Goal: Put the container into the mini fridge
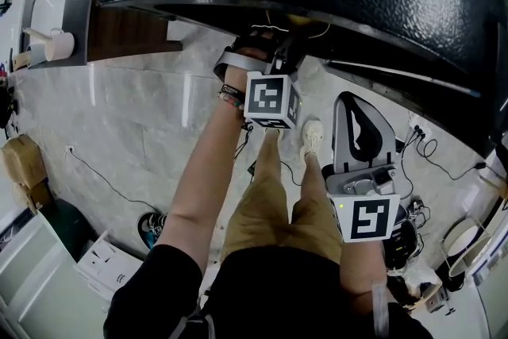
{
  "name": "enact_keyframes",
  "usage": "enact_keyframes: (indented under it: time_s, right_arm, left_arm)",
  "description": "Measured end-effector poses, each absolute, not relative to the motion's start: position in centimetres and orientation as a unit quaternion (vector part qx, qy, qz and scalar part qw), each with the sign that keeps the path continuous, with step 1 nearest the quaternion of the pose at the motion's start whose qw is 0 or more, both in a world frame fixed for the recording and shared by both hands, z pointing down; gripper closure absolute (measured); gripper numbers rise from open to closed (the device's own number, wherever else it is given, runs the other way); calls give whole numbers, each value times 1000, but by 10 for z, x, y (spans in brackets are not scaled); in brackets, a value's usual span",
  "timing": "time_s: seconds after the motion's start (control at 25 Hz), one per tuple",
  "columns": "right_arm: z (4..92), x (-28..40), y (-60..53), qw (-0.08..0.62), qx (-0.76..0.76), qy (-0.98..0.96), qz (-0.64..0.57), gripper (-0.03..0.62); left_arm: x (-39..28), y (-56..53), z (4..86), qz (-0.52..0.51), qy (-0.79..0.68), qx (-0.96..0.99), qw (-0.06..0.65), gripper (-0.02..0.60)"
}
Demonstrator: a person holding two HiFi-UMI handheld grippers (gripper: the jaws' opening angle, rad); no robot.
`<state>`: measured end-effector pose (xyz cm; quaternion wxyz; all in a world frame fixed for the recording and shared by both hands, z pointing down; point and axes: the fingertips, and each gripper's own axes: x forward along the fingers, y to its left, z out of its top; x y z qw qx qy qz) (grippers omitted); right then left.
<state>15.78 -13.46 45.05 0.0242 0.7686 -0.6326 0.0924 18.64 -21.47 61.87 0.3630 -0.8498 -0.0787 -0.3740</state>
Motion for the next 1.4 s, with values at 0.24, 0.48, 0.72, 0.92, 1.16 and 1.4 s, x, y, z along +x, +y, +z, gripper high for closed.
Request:
enact_keyframes:
  time_s: [0.24,0.48,0.72,0.92,1.16,1.4]
  right_arm:
    - [450,161,-130,24,771,-630,92,557]
    - [455,162,-127,26,773,-627,95,557]
    - [453,161,-126,26,774,-626,93,557]
    - [452,160,-125,28,770,-630,92,557]
    - [459,157,-127,30,766,-635,96,557]
    - [466,158,-135,38,761,-640,98,557]
  left_arm:
    - [201,-229,616,-355,-45,-853,381,433]
    - [197,-228,619,-359,-44,-857,366,434]
    - [188,-225,608,-337,-12,-891,305,456]
    - [175,-222,592,-297,39,-929,218,499]
    - [156,-211,590,-268,69,-951,137,526]
    - [144,-204,602,-225,115,-968,-5,558]
